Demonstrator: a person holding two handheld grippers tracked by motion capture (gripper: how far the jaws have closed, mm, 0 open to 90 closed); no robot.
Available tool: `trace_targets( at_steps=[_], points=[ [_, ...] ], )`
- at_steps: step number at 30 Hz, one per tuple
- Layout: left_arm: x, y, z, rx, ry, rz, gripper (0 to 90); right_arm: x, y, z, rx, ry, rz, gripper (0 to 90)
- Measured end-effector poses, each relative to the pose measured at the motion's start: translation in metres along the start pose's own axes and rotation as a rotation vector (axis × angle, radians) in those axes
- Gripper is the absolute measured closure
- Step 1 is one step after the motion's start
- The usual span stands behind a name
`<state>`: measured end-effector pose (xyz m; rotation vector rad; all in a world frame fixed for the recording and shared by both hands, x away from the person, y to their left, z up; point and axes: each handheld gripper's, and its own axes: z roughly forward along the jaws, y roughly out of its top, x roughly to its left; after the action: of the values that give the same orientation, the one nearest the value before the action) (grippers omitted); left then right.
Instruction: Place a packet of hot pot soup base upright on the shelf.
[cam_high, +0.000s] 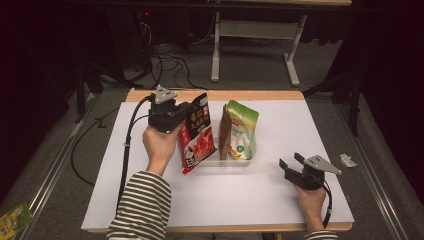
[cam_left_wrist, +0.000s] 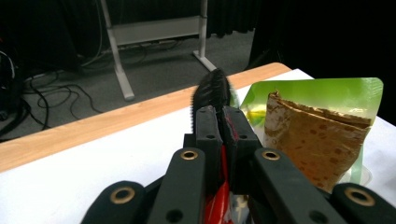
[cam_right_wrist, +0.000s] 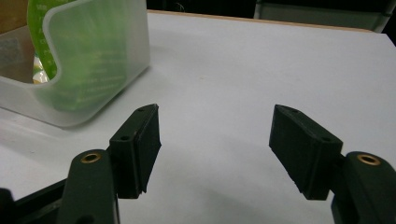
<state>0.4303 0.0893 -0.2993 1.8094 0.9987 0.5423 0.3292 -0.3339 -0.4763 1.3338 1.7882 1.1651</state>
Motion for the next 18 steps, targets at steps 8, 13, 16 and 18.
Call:
trace_targets(
  at_steps=[8,13,16,18],
  points=[
    [0.010,-0.008,0.004,-0.006,-0.005,-0.017,80.7,0.000,0.000,0.000,-0.004,0.001,-0.005,33.7],
    [0.021,-0.016,0.003,-0.004,0.013,-0.023,74.7,0.000,0.000,0.000,-0.005,0.002,-0.001,33.6],
    [0.026,-0.019,0.001,-0.001,0.013,-0.032,73.3,0.000,0.000,0.000,-0.005,0.003,-0.004,33.6],
    [0.028,-0.021,0.001,0.009,0.015,-0.030,69.8,0.000,0.000,0.000,-0.005,0.003,-0.002,33.6]
  ],
)
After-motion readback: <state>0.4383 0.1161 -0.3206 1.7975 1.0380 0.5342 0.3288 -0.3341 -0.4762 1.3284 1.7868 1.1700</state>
